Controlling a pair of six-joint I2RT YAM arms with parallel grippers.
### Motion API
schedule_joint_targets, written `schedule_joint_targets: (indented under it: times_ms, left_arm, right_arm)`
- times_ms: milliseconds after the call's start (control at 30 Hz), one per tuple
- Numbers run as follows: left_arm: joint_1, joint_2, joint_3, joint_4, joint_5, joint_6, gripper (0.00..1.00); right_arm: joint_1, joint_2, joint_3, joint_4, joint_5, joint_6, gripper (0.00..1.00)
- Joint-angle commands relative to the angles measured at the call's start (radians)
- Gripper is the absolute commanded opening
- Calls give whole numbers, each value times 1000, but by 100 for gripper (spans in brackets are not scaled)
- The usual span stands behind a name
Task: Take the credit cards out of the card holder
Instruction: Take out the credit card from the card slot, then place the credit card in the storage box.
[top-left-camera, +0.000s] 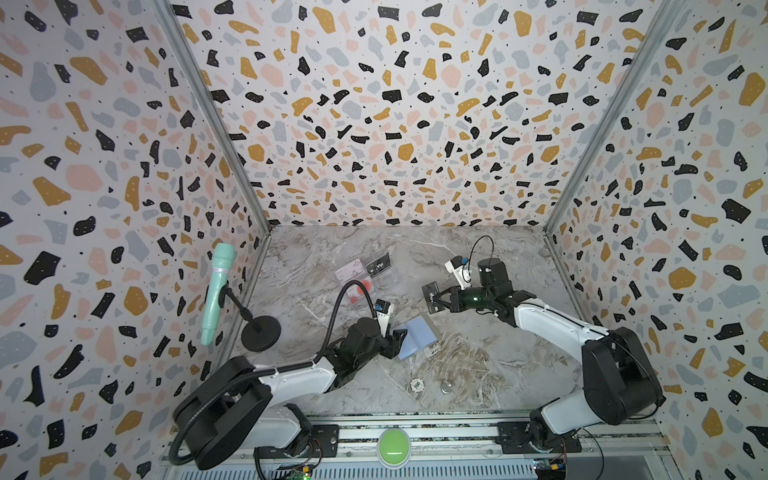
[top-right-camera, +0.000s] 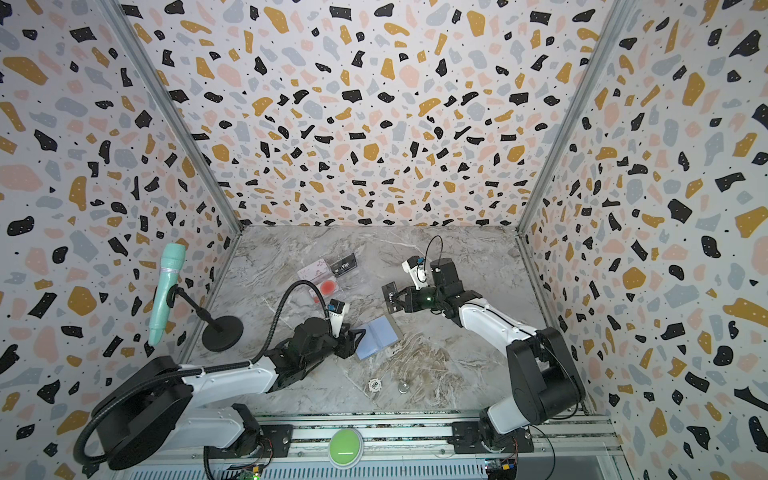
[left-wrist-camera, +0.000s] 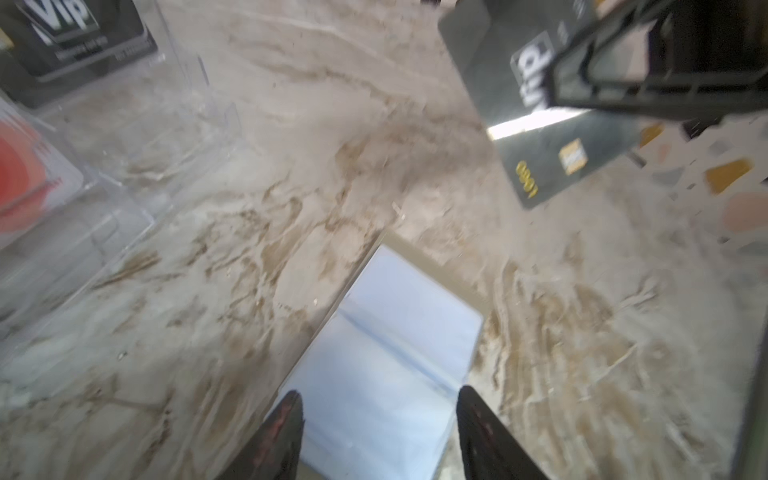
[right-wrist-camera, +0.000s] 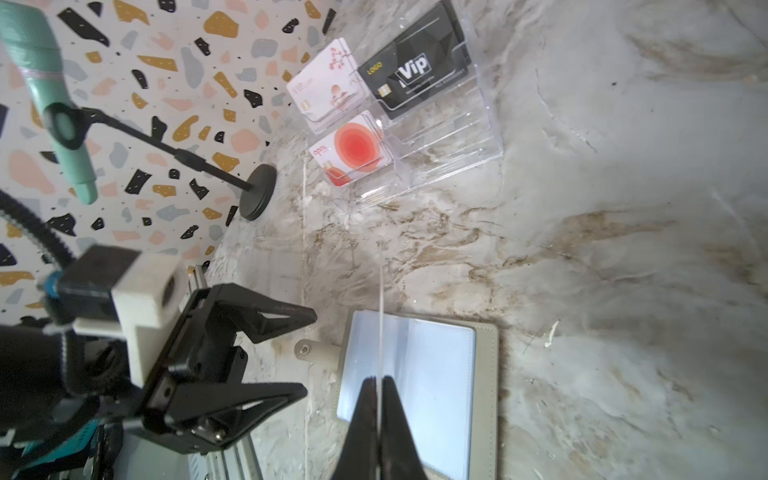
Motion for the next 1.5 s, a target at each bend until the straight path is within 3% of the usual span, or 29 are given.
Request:
schedule_joint_targets:
  times_ms: [0,233,500,700,833,900,933,1000,1100,1167,1300,1367,1467]
  left_arm:
    - [16,-76,39,52,104,11,65]
    - [43,-132,67,210,359,-77,63]
    - [87,-111,59,441,483,-222,56]
    - [111,-59,51,623,545,-353,50]
    - [111,-38,70,634,580,-371,44]
    - [111,-32,73,651,590,-384,34]
    - [112,-30,73,659,596,-394,23]
    - [112,-30,76,665,603,-404,9]
    - [112,-34,76,670,603,-415,0]
    - [114,-36,79,671,606,-422,0]
    - [155,-50,133,505,629,-365,0]
    - [211,-64,209,252,647,-241,0]
    - [321,-37,400,-196,697,23,0]
  right_arm:
    - [-15,-66,-75,253,-131,96,0]
    - [-15,-110,-228,784,-287,368,0]
    - [12,-66,-297,1188,-338,594,0]
    - [58,-38,-286,1243,-334,603,0]
    - [82,-14,-270,1253,-340,598,0]
    - [86,-7,-265,1247,-337,593,0]
    - [85,-1,-266,1248,-332,591,0]
    - [85,7,-265,1252,-324,591,0]
    - [84,27,-256,1270,-325,602,0]
    - [86,37,-249,1274,-333,604,1]
    - [63,22,-251,1181,-331,549,42]
    - [34,-23,-266,1072,-300,475,53]
    - [17,-128,-240,655,-185,199,65]
